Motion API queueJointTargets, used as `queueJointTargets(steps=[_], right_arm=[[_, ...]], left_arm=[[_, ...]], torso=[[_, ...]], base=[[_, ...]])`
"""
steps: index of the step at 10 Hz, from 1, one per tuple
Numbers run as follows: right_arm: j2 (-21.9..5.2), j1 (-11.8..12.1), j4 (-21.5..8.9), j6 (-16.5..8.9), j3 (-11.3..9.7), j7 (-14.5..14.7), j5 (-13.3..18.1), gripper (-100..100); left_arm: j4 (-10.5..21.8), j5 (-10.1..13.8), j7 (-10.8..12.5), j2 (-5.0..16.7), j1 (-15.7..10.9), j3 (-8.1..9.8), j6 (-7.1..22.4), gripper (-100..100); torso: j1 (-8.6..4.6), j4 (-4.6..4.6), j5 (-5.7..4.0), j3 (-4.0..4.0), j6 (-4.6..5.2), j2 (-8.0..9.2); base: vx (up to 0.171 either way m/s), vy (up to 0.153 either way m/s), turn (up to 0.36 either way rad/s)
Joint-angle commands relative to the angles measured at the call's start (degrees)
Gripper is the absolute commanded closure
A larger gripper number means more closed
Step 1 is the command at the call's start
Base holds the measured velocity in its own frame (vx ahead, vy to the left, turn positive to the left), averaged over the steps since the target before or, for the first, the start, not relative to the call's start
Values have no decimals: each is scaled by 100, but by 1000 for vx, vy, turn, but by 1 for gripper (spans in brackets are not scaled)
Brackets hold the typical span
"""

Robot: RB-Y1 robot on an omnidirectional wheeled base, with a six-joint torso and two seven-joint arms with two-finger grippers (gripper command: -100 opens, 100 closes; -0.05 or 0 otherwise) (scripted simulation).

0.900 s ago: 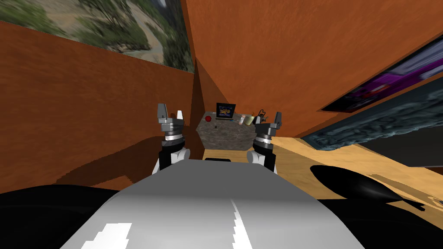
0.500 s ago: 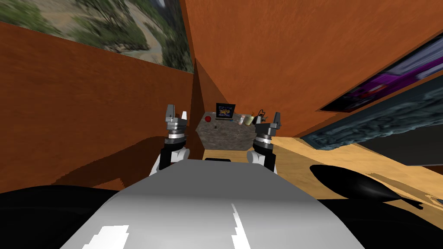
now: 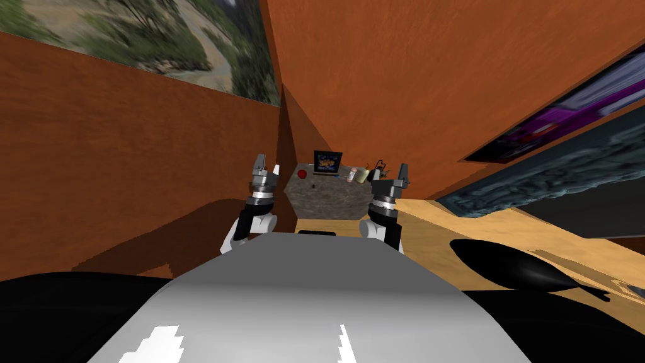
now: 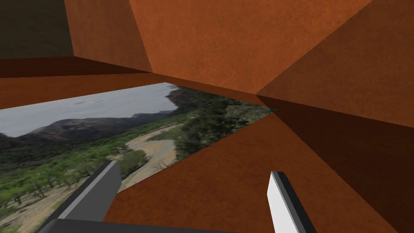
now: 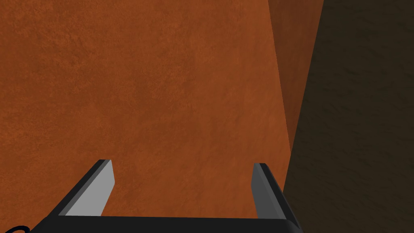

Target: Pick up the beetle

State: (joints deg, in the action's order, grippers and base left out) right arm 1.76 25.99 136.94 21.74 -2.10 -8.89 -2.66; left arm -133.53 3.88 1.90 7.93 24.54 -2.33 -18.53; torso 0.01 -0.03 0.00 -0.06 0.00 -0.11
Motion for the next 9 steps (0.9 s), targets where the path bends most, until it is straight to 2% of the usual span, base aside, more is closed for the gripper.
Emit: queueJointTargets(steps=[1,4,5,6,7,8,9], right_arm=[[0,0,0,0,0,0,0,0],[0,0,0,0,0,0,0,0],[0,0,0,0,0,0,0,0],[0,0,0,0,0,0,0,0],[0,0,0,0,0,0,0,0],[0,0,0,0,0,0,0,0],[0,0,0,0,0,0,0,0]], left_arm=[[37,11,63,12,-71,-47,236,-100],[140,107,302,85,-269,-134,692,-100],[140,107,302,85,-269,-134,771,-100],[194,159,432,113,-375,-182,969,-100],[194,159,432,113,-375,-182,1059,-100],[249,213,567,138,-484,-232,1248,-100],[249,213,567,138,-484,-232,1359,-100]], torso=[[0,0,0,0,0,0],[1,0,0,1,-1,2],[0,0,0,1,0,1],[0,0,0,1,-1,2],[0,0,0,0,0,1],[0,0,0,1,-1,2],[0,0,0,1,0,1]], base=[[20,3,-12],[20,4,-21],[18,4,-10],[22,3,-22],[19,4,-15],[19,4,-26],[19,4,-16]])
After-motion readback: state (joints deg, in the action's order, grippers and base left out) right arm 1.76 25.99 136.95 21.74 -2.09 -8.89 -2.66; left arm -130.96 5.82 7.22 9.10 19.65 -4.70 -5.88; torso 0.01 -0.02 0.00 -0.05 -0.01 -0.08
